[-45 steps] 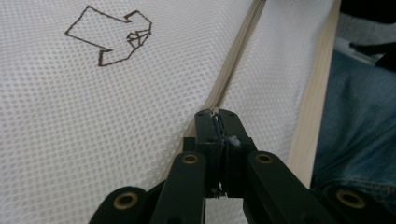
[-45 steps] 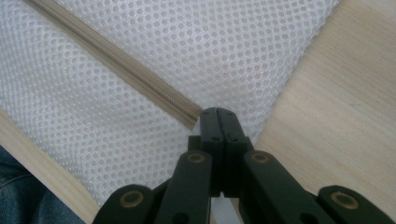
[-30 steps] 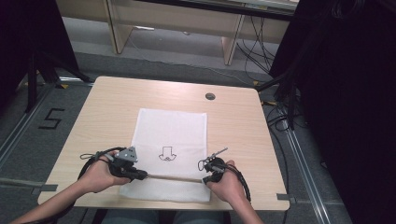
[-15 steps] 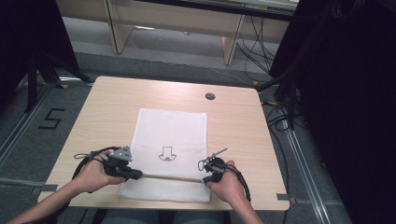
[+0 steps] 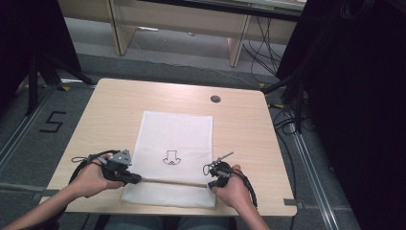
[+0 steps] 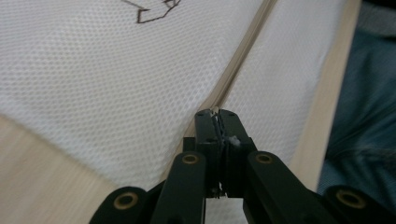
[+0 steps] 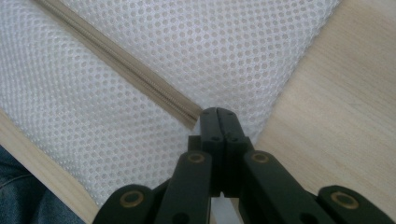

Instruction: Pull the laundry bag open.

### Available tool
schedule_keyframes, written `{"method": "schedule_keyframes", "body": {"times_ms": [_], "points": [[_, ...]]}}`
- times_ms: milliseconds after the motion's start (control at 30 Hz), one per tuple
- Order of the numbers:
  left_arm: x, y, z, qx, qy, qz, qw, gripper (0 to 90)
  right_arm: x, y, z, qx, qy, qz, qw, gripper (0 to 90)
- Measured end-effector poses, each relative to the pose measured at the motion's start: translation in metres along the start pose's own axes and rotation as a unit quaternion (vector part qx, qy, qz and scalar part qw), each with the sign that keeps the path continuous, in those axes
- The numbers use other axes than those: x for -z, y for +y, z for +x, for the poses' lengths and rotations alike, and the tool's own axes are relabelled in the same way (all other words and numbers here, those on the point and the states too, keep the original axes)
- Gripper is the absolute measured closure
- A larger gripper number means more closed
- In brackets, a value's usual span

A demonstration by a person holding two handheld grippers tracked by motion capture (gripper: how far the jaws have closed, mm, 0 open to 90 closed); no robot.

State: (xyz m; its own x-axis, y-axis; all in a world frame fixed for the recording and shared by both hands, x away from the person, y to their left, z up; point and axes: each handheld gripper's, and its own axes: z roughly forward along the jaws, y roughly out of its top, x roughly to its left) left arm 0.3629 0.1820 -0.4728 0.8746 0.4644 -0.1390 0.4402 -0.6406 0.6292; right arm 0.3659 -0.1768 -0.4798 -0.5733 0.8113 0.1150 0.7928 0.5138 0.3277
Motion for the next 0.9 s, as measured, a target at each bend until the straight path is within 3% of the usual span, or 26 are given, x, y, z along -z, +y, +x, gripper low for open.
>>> {"method": "schedule_keyframes", "body": {"times_ms": [33,67,167,300,367,433,467,533,733,800,833,867,900], "points": [[0.002,-0.001,0.002,-0.002,-0.002,-0.002,1.0,87.8,0.0,0.0,0.0,0.002,0.001,0.0,1.0,90.0],[0.004,-0.004,0.004,0.019,-0.013,-0.017,0.9996,87.8,-0.001,0.001,-0.002,0.018,0.007,-0.003,0.9998,90.0],[0.006,-0.004,0.004,0.019,-0.014,-0.022,0.9995,87.7,0.0,0.001,-0.001,0.006,0.006,0.0,1.0,90.0],[0.005,-0.005,0.005,0.014,-0.01,-0.007,0.9998,87.8,-0.001,0.001,-0.001,0.012,0.003,-0.006,0.9999,90.0],[0.005,-0.006,0.005,0.012,-0.012,-0.01,0.9998,87.7,-0.001,0.001,-0.002,0.016,0.005,-0.005,0.9999,90.0],[0.007,-0.008,0.006,0.01,-0.001,-0.001,0.9999,87.7,0.0,0.0,0.0,0.004,0.005,0.001,1.0,90.0],[0.009,-0.01,0.007,0.022,-0.01,-0.013,0.9996,87.7,0.0,0.001,-0.001,0.007,0.005,0.001,1.0,90.0],[0.011,-0.013,0.009,0.021,0.0,-0.004,0.9998,87.7,-0.001,0.0,-0.001,0.004,0.006,-0.002,1.0,90.0],[0.012,-0.017,0.011,0.035,-0.006,-0.01,0.9993,87.7,-0.001,0.0,-0.001,0.005,0.005,-0.003,1.0,90.0],[0.012,-0.017,0.013,0.031,-0.004,-0.005,0.9995,87.8,0.0,0.001,-0.001,0.006,0.005,0.001,1.0,90.0],[0.013,-0.018,0.014,0.014,0.01,0.008,0.9998,87.8,0.0,0.001,-0.001,0.006,0.005,0.001,1.0,90.0],[0.015,-0.021,0.016,0.027,0.011,0.006,0.9996,87.7,0.0,0.001,-0.001,0.006,0.005,0.001,1.0,90.0],[0.015,-0.021,0.016,0.027,0.011,0.006,0.9996,87.8,-0.001,0.0,-0.001,0.005,0.006,-0.003,1.0,90.0]]}}
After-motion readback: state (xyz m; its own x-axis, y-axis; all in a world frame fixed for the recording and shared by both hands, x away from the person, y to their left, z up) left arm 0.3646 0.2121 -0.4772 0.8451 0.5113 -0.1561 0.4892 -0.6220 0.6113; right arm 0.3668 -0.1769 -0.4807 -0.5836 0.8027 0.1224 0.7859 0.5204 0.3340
